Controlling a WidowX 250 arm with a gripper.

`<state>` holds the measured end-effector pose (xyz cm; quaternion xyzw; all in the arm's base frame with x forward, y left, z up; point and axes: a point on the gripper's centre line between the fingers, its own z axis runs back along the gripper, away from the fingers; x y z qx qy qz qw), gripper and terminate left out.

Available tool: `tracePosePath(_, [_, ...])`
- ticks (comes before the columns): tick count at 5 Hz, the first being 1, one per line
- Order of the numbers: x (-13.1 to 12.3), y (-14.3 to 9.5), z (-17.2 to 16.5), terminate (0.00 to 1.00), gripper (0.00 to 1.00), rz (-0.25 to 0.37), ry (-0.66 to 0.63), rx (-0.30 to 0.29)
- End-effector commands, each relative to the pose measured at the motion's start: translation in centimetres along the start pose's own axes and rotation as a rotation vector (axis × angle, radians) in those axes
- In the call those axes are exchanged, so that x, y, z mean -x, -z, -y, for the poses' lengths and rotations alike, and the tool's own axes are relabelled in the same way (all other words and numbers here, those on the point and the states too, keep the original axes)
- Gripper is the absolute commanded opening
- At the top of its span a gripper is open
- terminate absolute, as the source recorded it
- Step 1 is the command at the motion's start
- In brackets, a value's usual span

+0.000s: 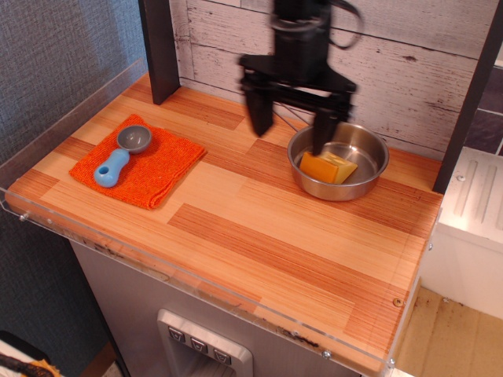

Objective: Put the meat inside the pan

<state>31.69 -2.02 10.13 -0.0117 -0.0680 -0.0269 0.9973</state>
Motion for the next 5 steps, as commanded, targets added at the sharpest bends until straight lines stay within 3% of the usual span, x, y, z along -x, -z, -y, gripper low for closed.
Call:
tracePosePath(1, [3.8,-0.1,-2.7,0.00,1.00,-0.047,0.004,-0.025])
tracePosePath(4, [5.2,0.5,-3.8,0.00,1.00,-0.086,0.059,0.002])
tracePosePath(5, [5.2,0.5,-3.8,1.00,1.00,-0.086,0.059,0.002])
